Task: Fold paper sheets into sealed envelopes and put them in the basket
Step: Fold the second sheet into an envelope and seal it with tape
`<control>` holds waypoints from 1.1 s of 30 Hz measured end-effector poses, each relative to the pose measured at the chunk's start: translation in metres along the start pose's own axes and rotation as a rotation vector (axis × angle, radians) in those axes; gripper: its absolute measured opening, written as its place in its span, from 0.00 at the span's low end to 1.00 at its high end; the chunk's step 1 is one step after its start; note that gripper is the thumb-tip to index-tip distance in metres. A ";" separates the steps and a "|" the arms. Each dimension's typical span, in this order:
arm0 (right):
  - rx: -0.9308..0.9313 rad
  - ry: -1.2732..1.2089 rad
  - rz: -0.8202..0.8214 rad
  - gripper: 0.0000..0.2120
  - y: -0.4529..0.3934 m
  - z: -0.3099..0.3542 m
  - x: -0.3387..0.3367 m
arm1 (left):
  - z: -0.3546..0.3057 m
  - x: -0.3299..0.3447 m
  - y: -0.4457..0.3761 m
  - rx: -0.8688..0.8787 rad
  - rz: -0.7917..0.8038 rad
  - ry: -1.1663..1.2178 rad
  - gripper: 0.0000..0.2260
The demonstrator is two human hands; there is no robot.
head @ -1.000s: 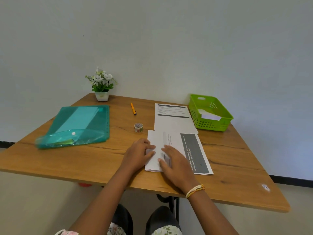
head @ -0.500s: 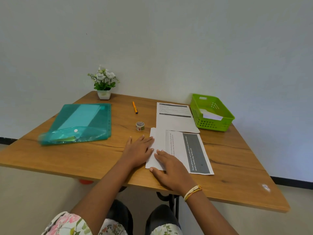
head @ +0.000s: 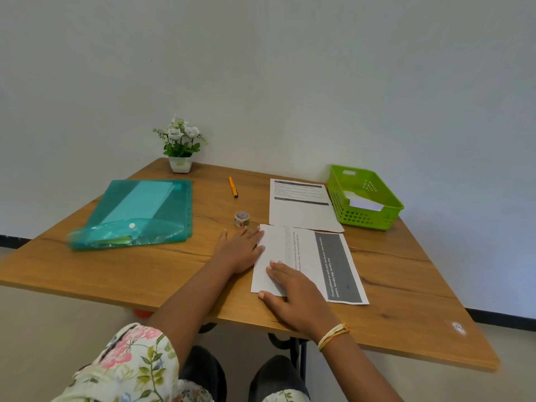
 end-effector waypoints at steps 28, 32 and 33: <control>-0.225 0.002 -0.227 0.10 0.016 0.032 -0.026 | 0.012 -0.013 0.057 -0.045 -0.334 0.279 0.18; -0.158 -0.227 -0.327 0.08 0.021 0.026 -0.036 | 0.008 -0.012 0.059 -0.061 -0.293 0.248 0.19; -0.134 -0.340 -0.345 0.08 0.022 0.024 -0.038 | 0.007 -0.011 0.060 -0.067 -0.285 0.240 0.20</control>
Point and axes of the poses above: each hand's wrist, its own y-axis away from the middle knuckle, its own x-axis out of the palm, z = x × y, the point moved 8 cm from there along -y, towards the middle knuckle, and after that the axes turned 1 degree about x, right-handed, at the moved point
